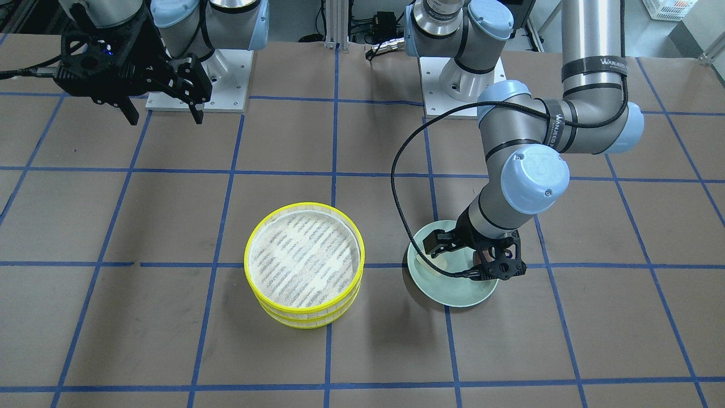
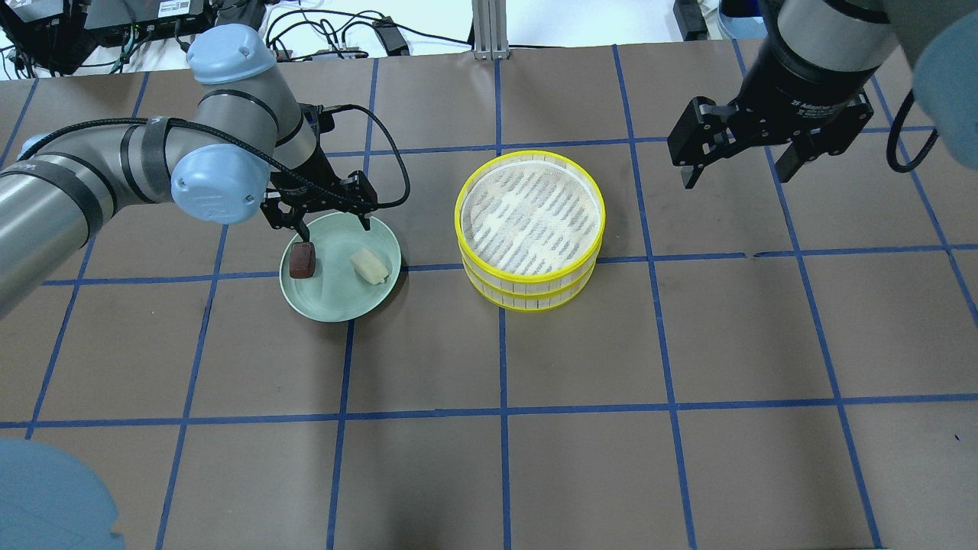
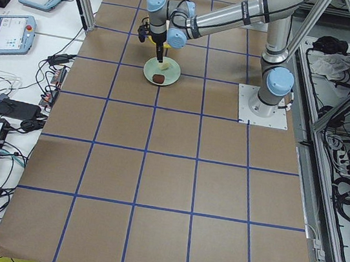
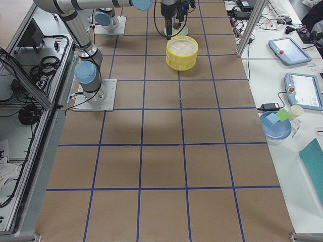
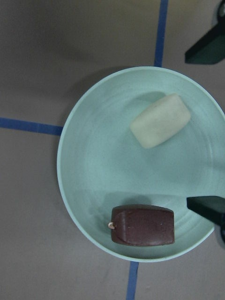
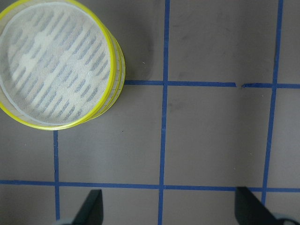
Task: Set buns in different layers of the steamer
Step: 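Grasp the white bun with left gripper while right grips top tier rim, then lift top tier aside with right gripper while left lifts white bun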
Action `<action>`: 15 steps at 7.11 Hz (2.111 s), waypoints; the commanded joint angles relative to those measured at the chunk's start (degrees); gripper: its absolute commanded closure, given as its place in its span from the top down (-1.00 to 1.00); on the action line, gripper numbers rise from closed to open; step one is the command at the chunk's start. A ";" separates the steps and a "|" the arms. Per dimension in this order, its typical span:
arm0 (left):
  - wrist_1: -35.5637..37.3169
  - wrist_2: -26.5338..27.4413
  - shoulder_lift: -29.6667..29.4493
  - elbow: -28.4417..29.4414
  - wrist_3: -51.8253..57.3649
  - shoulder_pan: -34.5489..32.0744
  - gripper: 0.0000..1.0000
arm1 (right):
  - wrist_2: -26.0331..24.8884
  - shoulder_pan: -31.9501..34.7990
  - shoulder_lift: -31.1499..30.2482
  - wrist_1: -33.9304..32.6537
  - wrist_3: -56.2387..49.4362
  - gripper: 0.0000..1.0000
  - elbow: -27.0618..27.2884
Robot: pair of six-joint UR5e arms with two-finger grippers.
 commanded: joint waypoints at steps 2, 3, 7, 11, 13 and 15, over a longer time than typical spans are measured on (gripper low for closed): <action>0.02 -4.05 -2.70 0.39 -17.46 0.00 1.00 | -0.69 6.90 11.23 -10.97 6.43 1.00 -1.42; -0.06 -4.25 -3.49 0.39 -21.96 0.00 1.00 | -0.52 9.03 15.53 -15.71 9.18 1.00 -1.42; 0.02 -4.34 -6.39 -0.05 -26.14 0.00 1.00 | -4.64 10.81 23.82 -21.19 11.14 0.85 0.24; 0.02 -4.08 -7.10 0.21 -21.57 0.00 -1.00 | -4.39 10.63 27.43 -21.82 10.96 0.22 0.42; 0.11 -3.99 -6.32 0.56 -20.87 0.00 -1.00 | -4.21 10.46 27.52 -21.74 10.27 -0.99 0.42; 0.81 -3.55 -4.39 1.87 -19.56 0.00 -1.00 | -4.12 9.32 26.91 -21.73 9.21 -1.00 0.33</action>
